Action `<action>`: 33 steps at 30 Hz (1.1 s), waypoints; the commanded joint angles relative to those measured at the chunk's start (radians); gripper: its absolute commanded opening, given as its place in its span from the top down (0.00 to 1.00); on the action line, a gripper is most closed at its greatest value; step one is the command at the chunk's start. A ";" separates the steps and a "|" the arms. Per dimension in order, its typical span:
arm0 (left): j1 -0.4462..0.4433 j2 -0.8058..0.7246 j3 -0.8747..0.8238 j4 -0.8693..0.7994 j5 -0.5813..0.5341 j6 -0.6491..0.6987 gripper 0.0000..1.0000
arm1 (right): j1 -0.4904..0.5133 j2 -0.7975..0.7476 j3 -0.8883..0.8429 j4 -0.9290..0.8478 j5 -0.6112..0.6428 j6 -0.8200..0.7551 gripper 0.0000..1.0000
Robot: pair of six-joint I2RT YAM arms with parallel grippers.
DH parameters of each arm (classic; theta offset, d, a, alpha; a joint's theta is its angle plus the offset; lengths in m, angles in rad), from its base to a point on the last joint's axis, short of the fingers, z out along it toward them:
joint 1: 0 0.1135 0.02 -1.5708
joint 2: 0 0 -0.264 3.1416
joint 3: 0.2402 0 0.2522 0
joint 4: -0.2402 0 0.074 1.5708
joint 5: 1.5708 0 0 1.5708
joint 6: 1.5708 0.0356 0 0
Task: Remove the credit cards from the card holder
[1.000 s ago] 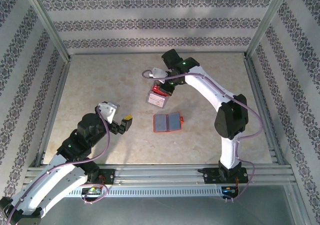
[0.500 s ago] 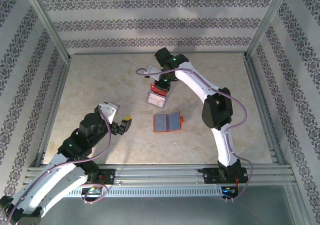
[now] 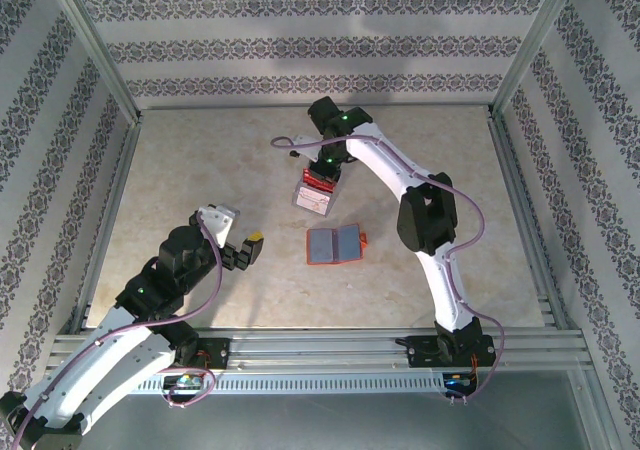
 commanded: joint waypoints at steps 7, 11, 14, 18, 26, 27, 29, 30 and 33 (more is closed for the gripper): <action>-0.007 0.005 0.009 -0.020 -0.003 -0.017 0.00 | -0.014 0.052 0.036 -0.017 0.073 0.003 1.00; -0.007 0.012 0.011 -0.016 0.001 -0.019 0.00 | -0.014 0.065 0.038 -0.015 0.092 0.003 1.00; -0.006 0.018 0.012 -0.015 0.005 -0.020 0.00 | -0.015 0.070 0.036 -0.010 0.082 0.007 1.00; -0.006 0.023 0.014 -0.012 0.008 -0.021 0.00 | -0.015 0.070 0.038 -0.010 0.074 0.011 0.97; -0.006 0.025 0.016 -0.013 0.008 -0.027 0.00 | -0.017 0.053 0.040 -0.013 0.075 0.016 0.88; -0.007 0.028 0.018 -0.015 0.007 -0.032 0.00 | -0.017 0.049 0.040 -0.014 0.074 0.017 0.88; -0.006 0.036 0.023 -0.022 0.007 -0.037 0.00 | -0.017 0.044 0.042 -0.014 0.075 0.018 0.86; -0.006 0.042 0.026 -0.024 0.008 -0.040 0.00 | -0.017 0.041 0.043 -0.015 0.077 0.019 0.86; -0.007 0.055 0.031 -0.023 0.011 -0.041 0.00 | -0.017 0.036 0.049 -0.020 0.081 0.020 0.86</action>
